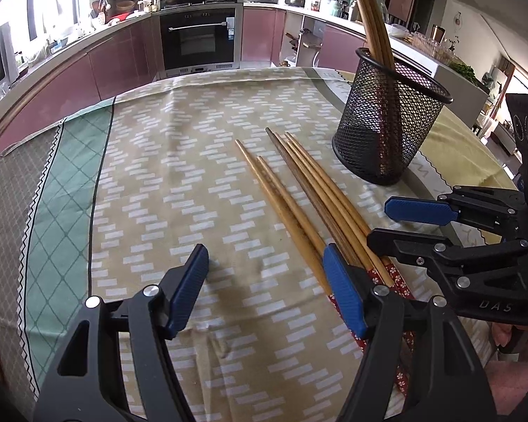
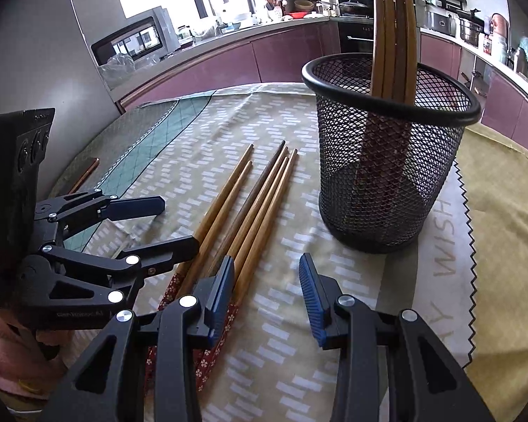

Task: Organize utensils
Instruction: 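Withdraw both open tools from the cup toward the remaining chopsticks, then close the left tool on a chopstick while the right tool grasps another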

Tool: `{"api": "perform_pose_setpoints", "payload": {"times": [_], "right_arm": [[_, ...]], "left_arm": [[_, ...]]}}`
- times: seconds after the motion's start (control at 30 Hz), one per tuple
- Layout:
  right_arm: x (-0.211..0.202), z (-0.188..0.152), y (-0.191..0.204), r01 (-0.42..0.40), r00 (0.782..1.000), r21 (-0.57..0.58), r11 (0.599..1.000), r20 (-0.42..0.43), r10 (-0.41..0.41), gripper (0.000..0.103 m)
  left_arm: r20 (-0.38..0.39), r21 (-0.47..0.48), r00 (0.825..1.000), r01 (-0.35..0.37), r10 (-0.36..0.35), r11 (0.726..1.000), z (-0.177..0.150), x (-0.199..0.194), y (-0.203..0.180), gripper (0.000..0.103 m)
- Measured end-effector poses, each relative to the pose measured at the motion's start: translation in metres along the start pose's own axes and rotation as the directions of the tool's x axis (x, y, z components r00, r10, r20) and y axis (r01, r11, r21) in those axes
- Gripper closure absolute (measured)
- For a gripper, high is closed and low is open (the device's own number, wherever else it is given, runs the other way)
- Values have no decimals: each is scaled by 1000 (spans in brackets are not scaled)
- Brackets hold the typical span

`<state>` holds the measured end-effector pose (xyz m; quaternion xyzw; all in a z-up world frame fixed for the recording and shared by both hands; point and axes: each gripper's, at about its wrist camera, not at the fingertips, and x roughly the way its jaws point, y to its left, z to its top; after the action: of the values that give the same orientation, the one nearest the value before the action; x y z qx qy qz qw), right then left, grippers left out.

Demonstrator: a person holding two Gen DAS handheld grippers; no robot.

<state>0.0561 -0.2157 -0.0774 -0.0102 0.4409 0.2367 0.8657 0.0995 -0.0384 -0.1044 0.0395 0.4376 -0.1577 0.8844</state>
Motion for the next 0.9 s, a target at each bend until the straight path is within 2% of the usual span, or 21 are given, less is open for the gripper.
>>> {"api": "perform_pose_setpoints", "payload": {"times": [0.37, 0.43, 0.63, 0.77, 0.9], "right_arm": [[1, 1, 0, 21, 1000, -9, 1000, -9, -21, 67], [1, 1, 0, 26, 1000, -9, 1000, -11, -27, 68], [6, 4, 3, 56, 998, -30, 998, -13, -56, 70], [10, 8, 3, 65, 998, -34, 997, -10, -65, 73], [13, 11, -1, 68, 998, -13, 998, -3, -68, 82]], "left_arm": [[-4, 13, 1000, -7, 7, 1000, 1, 2, 2, 39], [-4, 20, 1000, -18, 18, 1000, 1, 2, 2, 45], [-5, 29, 1000, -26, 26, 999, 2, 3, 5, 52], [-4, 37, 999, -33, 34, 999, 6, 6, 4, 53], [-1, 34, 999, -38, 38, 999, 10, 8, 3, 61]]}}
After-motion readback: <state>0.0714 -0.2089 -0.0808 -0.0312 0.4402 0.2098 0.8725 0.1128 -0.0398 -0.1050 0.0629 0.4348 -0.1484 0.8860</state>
